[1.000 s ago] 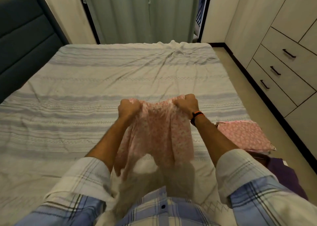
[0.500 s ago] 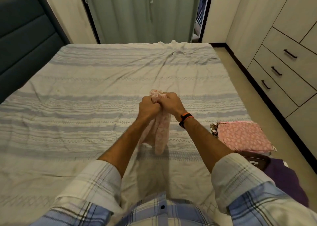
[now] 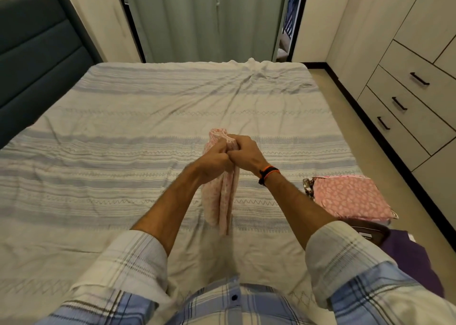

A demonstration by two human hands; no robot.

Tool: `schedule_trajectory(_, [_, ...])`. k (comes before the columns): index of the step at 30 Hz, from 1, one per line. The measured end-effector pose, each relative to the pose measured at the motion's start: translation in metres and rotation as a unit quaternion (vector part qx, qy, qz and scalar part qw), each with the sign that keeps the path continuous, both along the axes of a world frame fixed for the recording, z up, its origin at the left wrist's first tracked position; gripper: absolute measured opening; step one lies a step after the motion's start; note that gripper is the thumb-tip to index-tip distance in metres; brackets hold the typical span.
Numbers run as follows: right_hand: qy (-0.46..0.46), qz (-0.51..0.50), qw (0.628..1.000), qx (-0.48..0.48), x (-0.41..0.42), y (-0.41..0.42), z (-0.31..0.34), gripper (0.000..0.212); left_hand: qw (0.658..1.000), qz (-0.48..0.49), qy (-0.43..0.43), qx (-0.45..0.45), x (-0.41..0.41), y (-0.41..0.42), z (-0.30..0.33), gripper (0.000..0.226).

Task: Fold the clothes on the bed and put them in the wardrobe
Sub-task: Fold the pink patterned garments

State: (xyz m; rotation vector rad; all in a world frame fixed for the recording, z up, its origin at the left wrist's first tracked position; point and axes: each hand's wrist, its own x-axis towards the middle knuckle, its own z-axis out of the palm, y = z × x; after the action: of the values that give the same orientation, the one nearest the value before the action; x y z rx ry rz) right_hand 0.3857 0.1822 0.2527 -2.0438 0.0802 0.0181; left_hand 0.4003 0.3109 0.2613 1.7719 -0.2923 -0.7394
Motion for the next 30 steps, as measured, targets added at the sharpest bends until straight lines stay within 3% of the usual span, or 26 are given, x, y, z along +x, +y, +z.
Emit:
schedule_trajectory(1, [-0.016, -0.014, 1.0, 0.007, -0.002, 0.003, 0.002, 0.022, 1.0, 0.001, 0.005, -0.001, -0.002, 0.002, 0.002, 0.069])
schedule_trajectory(2, [-0.029, -0.02, 0.999, 0.015, -0.005, 0.005, 0.004, 0.015, 1.0, 0.005, 0.014, -0.006, -0.002, 0.003, 0.003, 0.073])
schedule_trajectory(5, [-0.032, -0.001, 0.998, 0.051, -0.008, 0.007, 0.004, 0.027, 0.999, 0.006, 0.029, -0.024, -0.003, 0.01, 0.004, 0.088])
schedule_trajectory(8, [-0.028, -0.002, 0.998, 0.047, -0.006, 0.01, 0.003, 0.028, 0.997, -0.006, 0.06, -0.042, -0.001, 0.018, 0.005, 0.116])
schedule_trajectory(11, [-0.053, -0.056, 0.997, 0.026, -0.004, 0.014, 0.002, 0.011, 0.996, -0.013, 0.064, -0.06, -0.008, 0.017, 0.008, 0.098])
schedule_trajectory(13, [-0.06, -0.09, 0.994, 0.035, -0.002, 0.01, 0.002, 0.011, 0.997, 0.009, 0.029, -0.075, -0.011, 0.015, 0.007, 0.084])
schedule_trajectory(17, [-0.038, -0.05, 0.994, 0.088, -0.001, -0.006, 0.001, 0.026, 0.97, 0.233, -0.023, -0.071, -0.001, 0.02, 0.001, 0.051])
schedule_trajectory(19, [-0.03, -0.024, 0.99, 0.138, -0.003, -0.014, 0.004, 0.03, 0.958, 0.28, -0.029, -0.054, 0.01, 0.029, -0.007, 0.037])
schedule_trajectory(23, [-0.011, 0.036, 0.973, 0.228, -0.005, -0.031, 0.011, 0.025, 0.975, 0.217, 0.0, -0.042, 0.018, 0.047, -0.006, 0.068])
schedule_trajectory(26, [-0.004, 0.063, 0.961, 0.268, -0.005, -0.046, 0.014, 0.03, 0.994, 0.105, 0.021, -0.03, 0.01, 0.049, 0.001, 0.042])
schedule_trajectory(30, [-0.006, 0.064, 0.964, 0.26, -0.005, -0.058, 0.014, 0.033, 0.997, 0.073, 0.004, 0.003, 0.009, 0.046, -0.002, 0.035])
